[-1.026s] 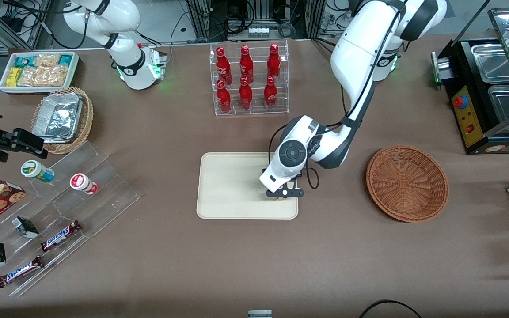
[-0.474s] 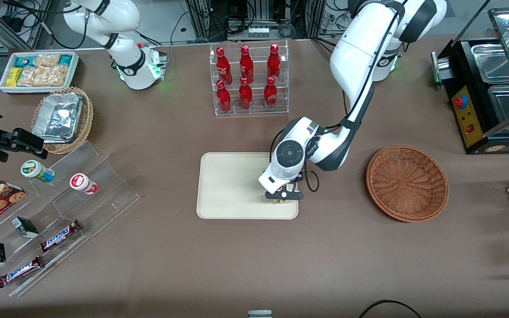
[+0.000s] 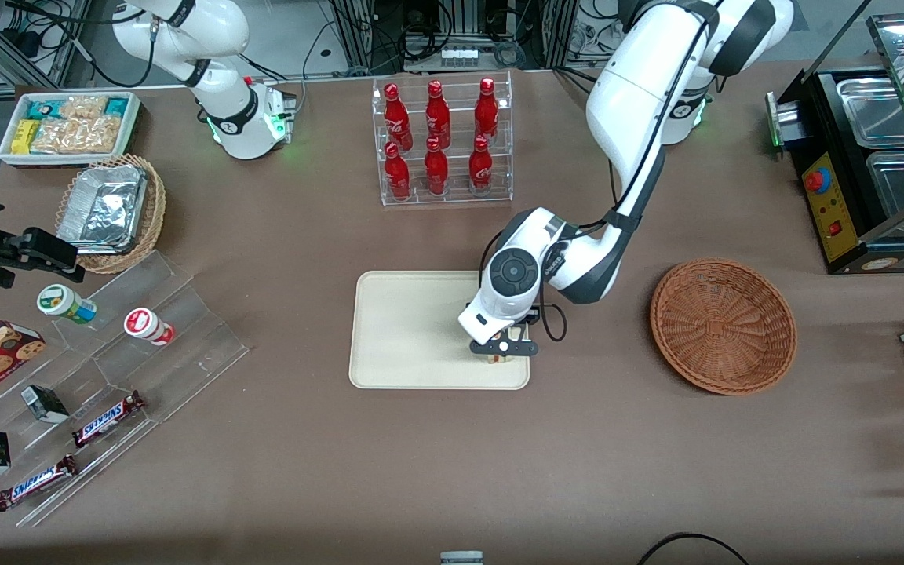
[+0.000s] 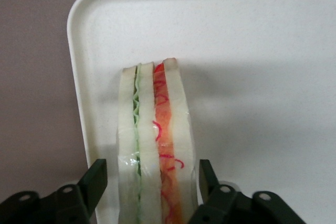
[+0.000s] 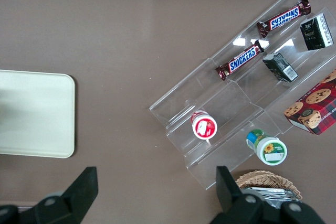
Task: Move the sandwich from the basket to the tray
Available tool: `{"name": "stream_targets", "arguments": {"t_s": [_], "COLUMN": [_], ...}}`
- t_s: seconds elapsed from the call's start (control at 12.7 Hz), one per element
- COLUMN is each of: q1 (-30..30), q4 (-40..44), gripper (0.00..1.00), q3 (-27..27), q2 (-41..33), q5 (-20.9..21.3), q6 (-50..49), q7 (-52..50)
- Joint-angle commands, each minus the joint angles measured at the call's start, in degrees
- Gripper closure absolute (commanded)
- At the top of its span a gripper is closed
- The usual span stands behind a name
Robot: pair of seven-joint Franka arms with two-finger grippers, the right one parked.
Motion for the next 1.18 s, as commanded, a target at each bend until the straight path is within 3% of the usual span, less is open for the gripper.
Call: {"name": "stream_targets", "arguments": {"t_s": [0.0, 0.24, 0.55, 1.11], "q1": [0.3, 4.0, 12.3, 19.3], "q4": [0.4, 0.1, -1.9, -9.7], "gripper": [0.13, 0.11, 0.00, 0.00], "q3": [0.5, 1.7, 1.7, 4.5], "q2": [-3.8, -11.7, -21.3, -35.1], "q5": [0.2, 0.4, -0.3, 3.5], "q6": [-4.7, -15.9, -19.4, -25.5], "q7": [-0.6, 0.5, 1.3, 7.9]}}
